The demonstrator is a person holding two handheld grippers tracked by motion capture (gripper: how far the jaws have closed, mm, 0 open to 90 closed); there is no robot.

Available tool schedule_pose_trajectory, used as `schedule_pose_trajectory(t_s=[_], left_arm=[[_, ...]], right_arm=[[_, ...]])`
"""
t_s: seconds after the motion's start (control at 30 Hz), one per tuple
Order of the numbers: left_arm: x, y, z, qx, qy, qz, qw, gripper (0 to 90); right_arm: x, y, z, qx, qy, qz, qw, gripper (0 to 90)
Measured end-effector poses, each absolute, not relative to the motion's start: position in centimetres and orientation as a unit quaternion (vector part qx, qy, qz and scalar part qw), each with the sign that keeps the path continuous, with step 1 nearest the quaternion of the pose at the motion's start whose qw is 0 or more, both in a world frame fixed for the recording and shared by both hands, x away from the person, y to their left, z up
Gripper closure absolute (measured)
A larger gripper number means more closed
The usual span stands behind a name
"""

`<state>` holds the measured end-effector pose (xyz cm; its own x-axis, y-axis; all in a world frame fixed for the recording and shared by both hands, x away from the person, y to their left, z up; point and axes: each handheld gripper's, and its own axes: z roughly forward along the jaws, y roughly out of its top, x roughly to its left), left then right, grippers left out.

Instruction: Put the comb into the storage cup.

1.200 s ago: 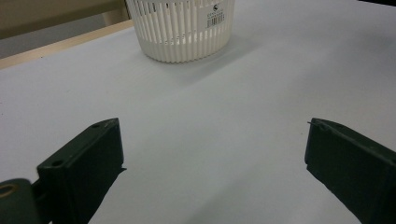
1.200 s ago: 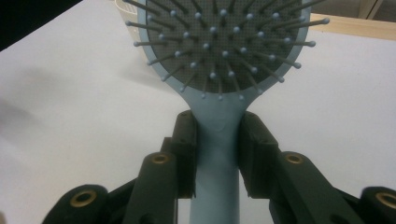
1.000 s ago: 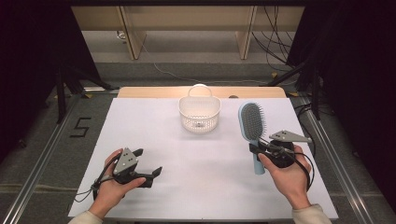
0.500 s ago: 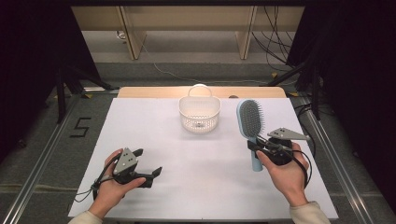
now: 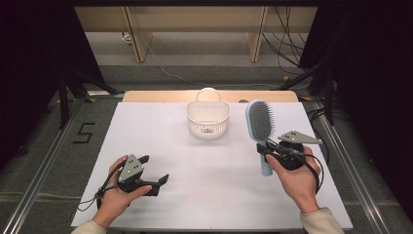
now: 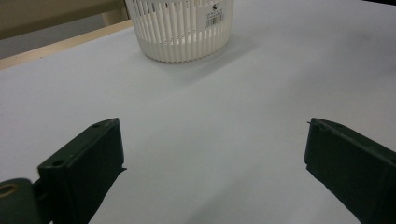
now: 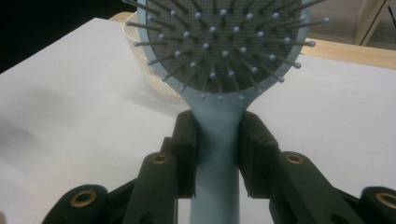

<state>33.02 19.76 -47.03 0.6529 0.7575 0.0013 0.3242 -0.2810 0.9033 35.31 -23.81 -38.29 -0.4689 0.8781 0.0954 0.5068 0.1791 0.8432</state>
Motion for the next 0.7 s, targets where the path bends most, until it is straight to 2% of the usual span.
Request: schedule_pose_trajectory(t_s=[0.7], left_arm=[[33.04,19.79,-47.00,0.769,0.350,0.225,0.486,4.4]], right_arm=[[35.88,-23.26,-37.79,0.464,0.734,0.446,0.218,70.5]])
